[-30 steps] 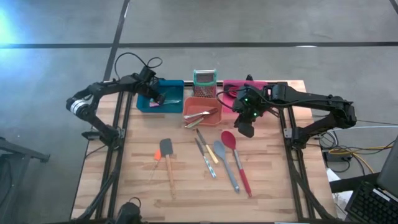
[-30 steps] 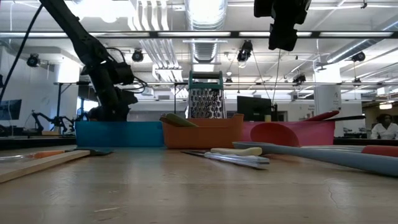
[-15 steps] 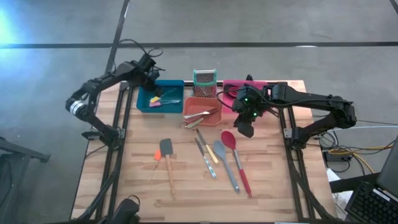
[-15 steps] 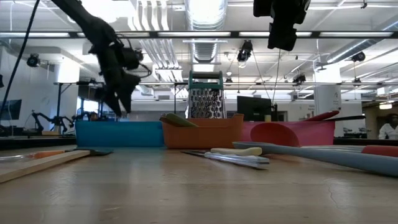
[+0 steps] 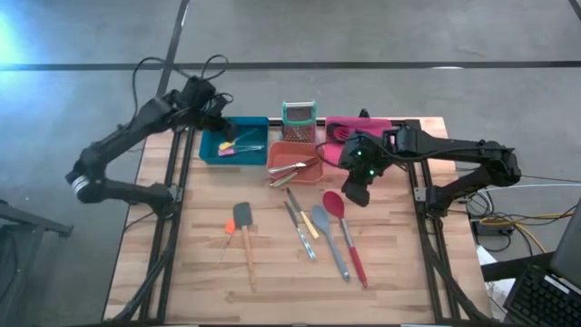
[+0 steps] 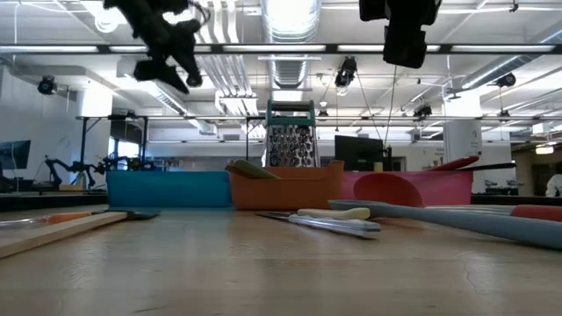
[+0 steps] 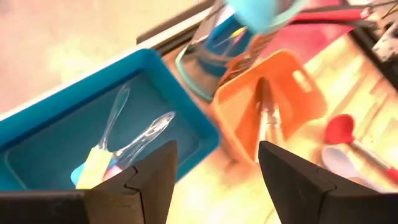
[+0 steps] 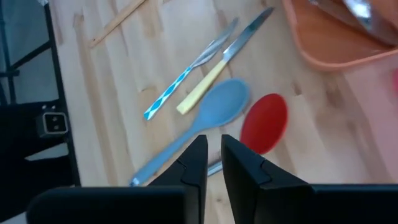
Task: Pick & Place Kitchen Items
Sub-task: Put the light blue ladle scoop into the pink bin
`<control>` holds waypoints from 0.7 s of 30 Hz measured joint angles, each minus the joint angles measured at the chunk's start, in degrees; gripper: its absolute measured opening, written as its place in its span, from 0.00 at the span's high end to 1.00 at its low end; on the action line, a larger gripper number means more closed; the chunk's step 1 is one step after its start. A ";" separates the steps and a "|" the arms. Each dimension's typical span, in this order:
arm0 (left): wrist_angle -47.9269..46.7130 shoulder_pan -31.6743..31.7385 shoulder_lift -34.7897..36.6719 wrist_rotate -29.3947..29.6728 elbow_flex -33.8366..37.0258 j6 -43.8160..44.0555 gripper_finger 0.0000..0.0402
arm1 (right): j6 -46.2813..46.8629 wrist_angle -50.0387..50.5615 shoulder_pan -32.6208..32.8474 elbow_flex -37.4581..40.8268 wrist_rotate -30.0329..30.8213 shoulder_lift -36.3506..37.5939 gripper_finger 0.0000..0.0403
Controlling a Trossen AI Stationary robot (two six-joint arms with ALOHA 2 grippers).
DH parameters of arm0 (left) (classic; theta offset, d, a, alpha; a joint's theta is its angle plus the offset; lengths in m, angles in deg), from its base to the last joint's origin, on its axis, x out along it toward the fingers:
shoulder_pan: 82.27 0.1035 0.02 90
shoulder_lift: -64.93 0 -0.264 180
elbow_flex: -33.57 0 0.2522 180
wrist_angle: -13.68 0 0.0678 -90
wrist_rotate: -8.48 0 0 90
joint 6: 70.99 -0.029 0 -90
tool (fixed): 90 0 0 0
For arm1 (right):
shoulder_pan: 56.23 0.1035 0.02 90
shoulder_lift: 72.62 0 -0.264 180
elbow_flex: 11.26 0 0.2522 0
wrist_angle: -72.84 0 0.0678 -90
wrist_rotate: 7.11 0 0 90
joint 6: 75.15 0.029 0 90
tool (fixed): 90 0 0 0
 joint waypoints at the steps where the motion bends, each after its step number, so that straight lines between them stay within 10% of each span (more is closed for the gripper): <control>1: 0.03 -2.01 1.42 1.96 0.00 1.27 0.43 | 0.53 0.02 0.74 0.00 0.02 0.02 0.90; 21: 4.59 -45.32 6.51 44.00 0.66 21.03 0.45 | 20.90 0.42 20.11 0.02 21.98 -0.01 0.93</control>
